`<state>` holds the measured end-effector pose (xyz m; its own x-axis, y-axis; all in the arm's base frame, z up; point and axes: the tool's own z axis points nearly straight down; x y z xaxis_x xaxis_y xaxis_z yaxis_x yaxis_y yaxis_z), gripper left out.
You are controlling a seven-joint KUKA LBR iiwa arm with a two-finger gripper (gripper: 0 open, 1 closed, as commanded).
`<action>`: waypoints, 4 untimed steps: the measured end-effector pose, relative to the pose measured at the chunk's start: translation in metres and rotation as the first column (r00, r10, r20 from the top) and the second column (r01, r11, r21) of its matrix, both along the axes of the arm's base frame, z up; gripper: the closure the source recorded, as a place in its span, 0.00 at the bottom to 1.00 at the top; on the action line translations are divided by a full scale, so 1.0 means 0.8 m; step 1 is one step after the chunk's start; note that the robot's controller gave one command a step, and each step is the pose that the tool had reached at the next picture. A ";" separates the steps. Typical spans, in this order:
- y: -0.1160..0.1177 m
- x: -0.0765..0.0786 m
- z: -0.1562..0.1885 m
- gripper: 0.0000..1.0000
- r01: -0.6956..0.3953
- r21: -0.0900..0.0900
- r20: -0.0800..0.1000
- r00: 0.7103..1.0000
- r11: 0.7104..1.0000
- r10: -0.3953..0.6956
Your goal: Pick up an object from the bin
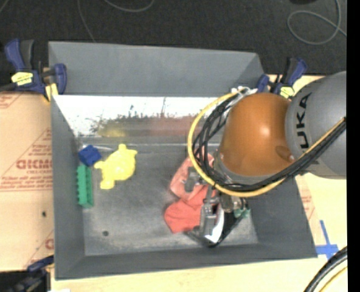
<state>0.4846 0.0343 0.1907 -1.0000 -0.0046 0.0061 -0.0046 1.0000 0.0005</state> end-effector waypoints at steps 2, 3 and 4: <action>0.002 0.012 -0.045 0.00 -0.040 -0.001 0.013 0.999 0.999 0.040; 0.002 0.012 -0.062 0.00 -0.052 0.000 0.009 0.999 0.999 0.052; 0.037 0.018 -0.067 0.00 -0.068 -0.001 0.013 0.998 0.998 0.068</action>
Offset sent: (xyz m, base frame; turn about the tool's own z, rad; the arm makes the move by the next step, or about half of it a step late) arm 0.0103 0.0032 -0.0662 -0.0687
